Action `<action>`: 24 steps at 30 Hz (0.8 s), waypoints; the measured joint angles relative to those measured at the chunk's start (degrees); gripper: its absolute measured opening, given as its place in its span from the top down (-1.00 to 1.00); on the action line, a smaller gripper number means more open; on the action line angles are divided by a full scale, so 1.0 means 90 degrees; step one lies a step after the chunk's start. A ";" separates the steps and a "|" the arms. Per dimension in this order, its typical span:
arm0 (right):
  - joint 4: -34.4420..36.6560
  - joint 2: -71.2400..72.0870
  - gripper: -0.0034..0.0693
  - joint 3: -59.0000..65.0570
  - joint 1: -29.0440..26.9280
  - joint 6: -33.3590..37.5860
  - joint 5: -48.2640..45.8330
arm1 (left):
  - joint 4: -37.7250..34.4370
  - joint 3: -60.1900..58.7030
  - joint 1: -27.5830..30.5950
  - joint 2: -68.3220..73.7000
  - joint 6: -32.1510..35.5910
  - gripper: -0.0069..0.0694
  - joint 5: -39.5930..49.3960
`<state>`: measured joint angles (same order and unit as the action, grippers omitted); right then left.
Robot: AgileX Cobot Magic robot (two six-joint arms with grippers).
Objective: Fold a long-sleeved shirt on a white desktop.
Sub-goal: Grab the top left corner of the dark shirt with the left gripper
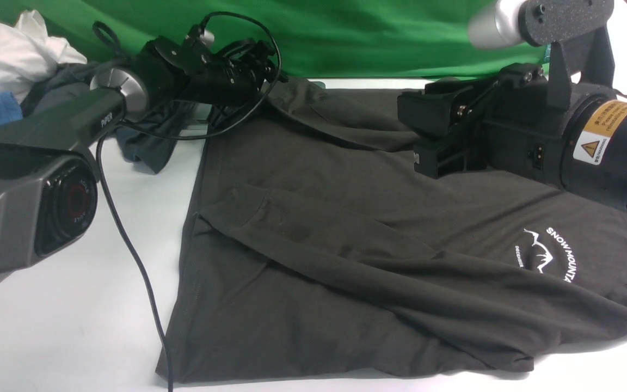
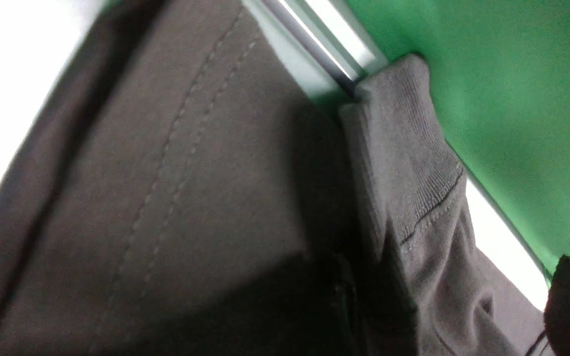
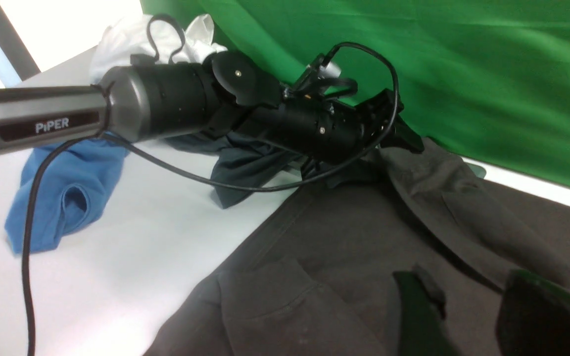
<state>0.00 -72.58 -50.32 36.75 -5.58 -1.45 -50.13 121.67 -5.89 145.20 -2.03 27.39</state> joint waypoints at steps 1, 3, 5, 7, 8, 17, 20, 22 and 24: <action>0.0000 0.0000 0.25 0.0000 0.0000 0.0000 0.0000 | -0.0014 0.0000 0.0000 0.0000 0.0030 -0.59 0.0000; 0.0000 0.0000 0.25 0.0000 0.0000 0.0000 0.0000 | -0.0085 0.0005 0.0000 0.0000 0.0225 -0.46 -0.0012; 0.0000 0.0000 0.25 0.0000 0.0000 0.0000 0.0000 | -0.0090 0.0005 0.0000 0.0000 0.0225 -0.33 -0.0017; 0.0000 0.0000 0.25 0.0000 0.0000 0.0000 0.0000 | -0.0093 0.0005 0.0000 0.0000 0.0259 -0.11 -0.0025; 0.0000 0.0000 0.25 0.0000 0.0000 0.0000 0.0000 | -0.0098 0.0007 0.0000 0.0000 0.0259 0.00 -0.0025; 0.0000 0.0000 0.25 0.0000 0.0000 0.0000 0.0000 | -0.0050 0.0007 0.0006 0.0000 0.0274 0.73 0.0094; 0.0000 0.0000 0.25 0.0000 0.0000 0.0000 0.0000 | 0.0034 0.0012 0.0013 0.0000 0.0277 0.74 0.0243; 0.0000 0.0000 0.25 0.0000 0.0000 0.0000 0.0000 | 0.0101 0.0012 0.0018 -0.0007 0.0277 0.74 0.0311; 0.0000 0.0000 0.25 0.0000 0.0000 0.0000 0.0000 | 0.0382 0.0012 0.0018 -0.0108 0.0270 0.74 0.0456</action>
<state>0.00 -72.58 -50.32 36.75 -5.58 -1.45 -46.69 121.79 -5.72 144.23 0.41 31.49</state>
